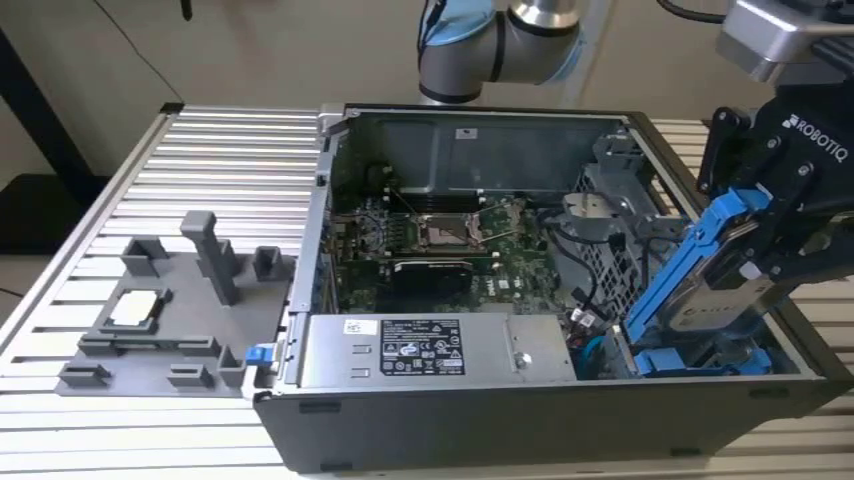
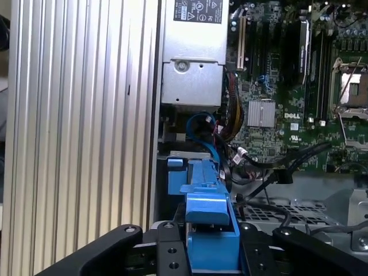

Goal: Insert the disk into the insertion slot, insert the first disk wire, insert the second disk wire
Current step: 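Insert the disk into the insertion slot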

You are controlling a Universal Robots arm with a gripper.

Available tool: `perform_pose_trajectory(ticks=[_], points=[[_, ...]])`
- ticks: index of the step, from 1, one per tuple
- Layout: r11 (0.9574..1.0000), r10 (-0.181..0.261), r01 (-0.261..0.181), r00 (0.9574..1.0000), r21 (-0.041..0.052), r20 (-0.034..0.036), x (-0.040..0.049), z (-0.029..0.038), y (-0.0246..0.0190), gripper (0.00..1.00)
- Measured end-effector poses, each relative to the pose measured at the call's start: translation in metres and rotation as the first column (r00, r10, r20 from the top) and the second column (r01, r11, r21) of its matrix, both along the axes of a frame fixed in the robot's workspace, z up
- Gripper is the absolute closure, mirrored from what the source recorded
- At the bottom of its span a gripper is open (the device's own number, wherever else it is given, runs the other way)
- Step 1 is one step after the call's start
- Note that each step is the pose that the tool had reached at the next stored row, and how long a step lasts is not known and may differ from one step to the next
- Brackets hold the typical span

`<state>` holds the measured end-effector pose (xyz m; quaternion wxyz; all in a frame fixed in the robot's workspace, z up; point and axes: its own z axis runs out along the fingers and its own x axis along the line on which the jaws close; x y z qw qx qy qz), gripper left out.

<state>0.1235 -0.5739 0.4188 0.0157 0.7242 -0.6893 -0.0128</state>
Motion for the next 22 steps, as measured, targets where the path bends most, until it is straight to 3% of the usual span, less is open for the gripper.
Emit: perform_pose_trajectory(ticks=[10, 22], points=[[1.0000, 0.000, 0.000, 1.0000, 0.0092, -0.0001, 0.0023, -0.0132, 0.0000, 0.67], [1.0000, 0.000, 0.000, 1.0000, 0.0096, 0.0000, 0.0026, -0.0350, 0.0000, 0.67]])
